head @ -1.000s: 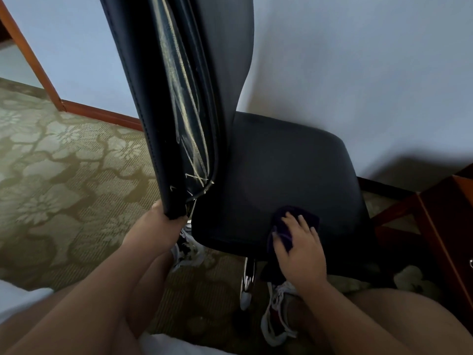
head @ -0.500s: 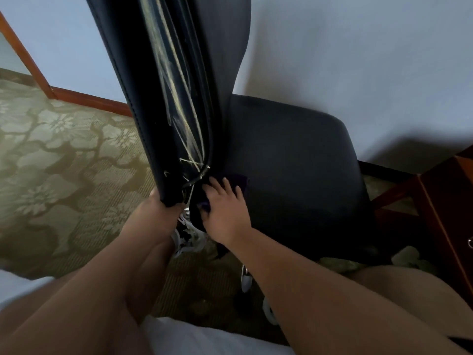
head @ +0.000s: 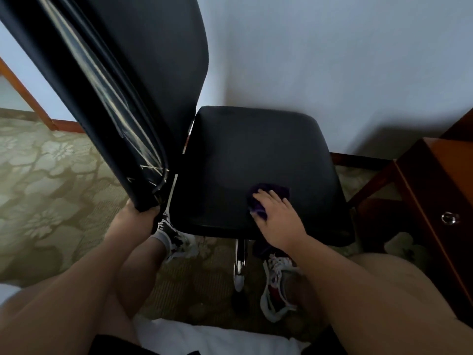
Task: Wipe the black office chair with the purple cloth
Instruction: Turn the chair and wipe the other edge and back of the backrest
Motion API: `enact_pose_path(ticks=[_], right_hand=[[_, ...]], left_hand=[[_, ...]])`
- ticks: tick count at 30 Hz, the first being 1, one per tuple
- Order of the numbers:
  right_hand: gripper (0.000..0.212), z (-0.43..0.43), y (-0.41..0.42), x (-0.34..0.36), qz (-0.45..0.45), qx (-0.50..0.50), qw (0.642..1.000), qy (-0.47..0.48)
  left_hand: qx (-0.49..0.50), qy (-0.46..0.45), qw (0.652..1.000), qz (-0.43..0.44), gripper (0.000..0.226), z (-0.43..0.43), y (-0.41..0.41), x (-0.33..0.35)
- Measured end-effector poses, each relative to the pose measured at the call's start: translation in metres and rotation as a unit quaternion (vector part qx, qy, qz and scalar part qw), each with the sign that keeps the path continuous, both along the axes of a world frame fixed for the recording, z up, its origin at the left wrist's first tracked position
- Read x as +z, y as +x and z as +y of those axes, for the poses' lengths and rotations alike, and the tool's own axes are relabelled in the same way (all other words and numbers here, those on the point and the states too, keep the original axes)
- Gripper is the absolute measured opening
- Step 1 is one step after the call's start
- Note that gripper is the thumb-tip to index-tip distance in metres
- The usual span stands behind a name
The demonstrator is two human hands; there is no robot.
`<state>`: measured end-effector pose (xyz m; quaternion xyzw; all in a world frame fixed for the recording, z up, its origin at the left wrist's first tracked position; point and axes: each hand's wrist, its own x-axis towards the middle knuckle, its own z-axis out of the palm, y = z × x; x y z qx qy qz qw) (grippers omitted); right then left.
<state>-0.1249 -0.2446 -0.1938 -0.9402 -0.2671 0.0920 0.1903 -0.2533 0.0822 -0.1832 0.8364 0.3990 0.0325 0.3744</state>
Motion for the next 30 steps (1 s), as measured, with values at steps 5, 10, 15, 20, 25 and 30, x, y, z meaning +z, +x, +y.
enact_pose_path(ticks=[5, 10, 15, 20, 25, 30], right_hand=[[0.052, -0.082, 0.019, 0.003, 0.026, -0.207, 0.978, 0.016], [0.049, -0.129, 0.037, 0.005, 0.170, -0.433, 0.867, 0.179], [0.050, -0.122, 0.040, 0.004, 0.178, -0.472, 0.832, 0.232], [0.053, -0.109, 0.043, -0.001, 0.149, -0.497, 0.827, 0.219], [0.052, -0.101, 0.058, 0.000, 0.130, -0.487, 0.845, 0.182], [0.061, -0.063, 0.053, 0.005, 0.099, -0.223, 0.969, 0.030]], left_hand=[[-0.002, 0.009, 1.000, 0.004, 0.032, -0.011, -0.004, 0.002], [-0.013, 0.002, 1.000, 0.020, 0.026, -0.025, -0.007, 0.006], [0.000, -0.007, 1.000, 0.018, 0.025, -0.035, -0.009, 0.009], [0.018, -0.021, 0.999, 0.046, 0.026, -0.034, -0.005, 0.011], [0.015, -0.007, 0.999, 0.048, 0.028, -0.031, -0.006, 0.008], [0.023, -0.018, 0.999, 0.021, 0.027, -0.034, -0.007, 0.004]])
